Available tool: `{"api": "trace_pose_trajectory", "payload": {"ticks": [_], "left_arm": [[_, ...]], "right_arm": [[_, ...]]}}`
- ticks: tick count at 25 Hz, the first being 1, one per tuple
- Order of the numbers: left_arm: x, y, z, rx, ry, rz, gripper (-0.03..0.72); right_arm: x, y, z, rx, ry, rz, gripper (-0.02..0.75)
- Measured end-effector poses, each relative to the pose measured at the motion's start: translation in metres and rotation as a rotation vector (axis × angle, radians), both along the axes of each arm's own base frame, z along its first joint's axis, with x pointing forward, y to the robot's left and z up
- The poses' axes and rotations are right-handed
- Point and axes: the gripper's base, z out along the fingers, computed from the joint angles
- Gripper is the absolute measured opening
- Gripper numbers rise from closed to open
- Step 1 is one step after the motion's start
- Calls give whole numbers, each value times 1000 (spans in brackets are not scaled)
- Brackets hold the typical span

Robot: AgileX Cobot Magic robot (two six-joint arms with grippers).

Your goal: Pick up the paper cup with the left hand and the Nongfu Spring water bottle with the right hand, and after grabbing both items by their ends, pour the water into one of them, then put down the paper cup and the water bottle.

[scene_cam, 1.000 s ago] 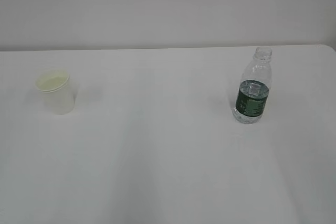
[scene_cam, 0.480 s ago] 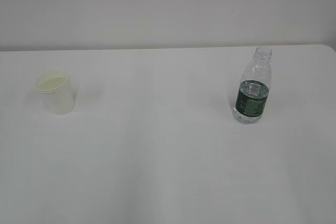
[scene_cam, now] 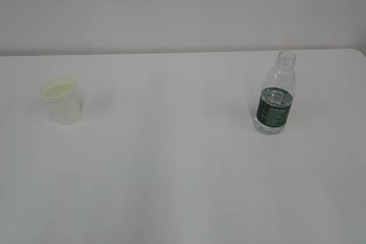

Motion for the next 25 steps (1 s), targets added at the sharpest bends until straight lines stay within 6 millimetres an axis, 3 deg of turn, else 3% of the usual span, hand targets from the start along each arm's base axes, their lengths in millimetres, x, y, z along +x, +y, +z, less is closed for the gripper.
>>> {"api": "trace_pose_trajectory", "payload": {"ticks": [25], "left_arm": [[0, -3, -6, -21, -49, -22, 442]], "right_arm": [[7, -3, -7, 7, -11, -74, 574]]}}
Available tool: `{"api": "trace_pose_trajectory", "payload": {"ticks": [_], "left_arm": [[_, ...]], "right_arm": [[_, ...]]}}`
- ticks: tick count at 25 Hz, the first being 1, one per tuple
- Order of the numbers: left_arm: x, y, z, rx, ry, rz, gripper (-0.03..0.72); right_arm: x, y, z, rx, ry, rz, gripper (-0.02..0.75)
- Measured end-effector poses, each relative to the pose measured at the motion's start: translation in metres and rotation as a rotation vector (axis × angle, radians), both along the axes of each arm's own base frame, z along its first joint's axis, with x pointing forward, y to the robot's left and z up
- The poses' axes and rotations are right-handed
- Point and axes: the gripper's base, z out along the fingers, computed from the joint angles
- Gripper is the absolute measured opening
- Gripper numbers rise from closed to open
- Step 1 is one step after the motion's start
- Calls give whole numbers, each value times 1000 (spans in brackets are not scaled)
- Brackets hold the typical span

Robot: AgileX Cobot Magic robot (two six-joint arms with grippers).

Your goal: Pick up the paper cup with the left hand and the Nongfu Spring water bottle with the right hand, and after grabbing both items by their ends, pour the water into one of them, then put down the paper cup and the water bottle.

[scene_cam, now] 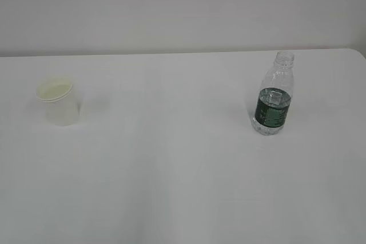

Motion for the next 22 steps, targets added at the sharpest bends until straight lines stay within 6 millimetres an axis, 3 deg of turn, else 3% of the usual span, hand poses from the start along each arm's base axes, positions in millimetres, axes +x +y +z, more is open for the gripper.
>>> {"api": "trace_pose_trajectory", "payload": {"ticks": [8, 22], "left_arm": [[0, 0, 0, -1, -1, 21, 431], [0, 0, 0, -1, -1, 24, 397]], "right_arm": [[-1, 0, 0, 2, -1, -107, 574], [-1, 0, 0, 6, -1, -109, 573]]}}
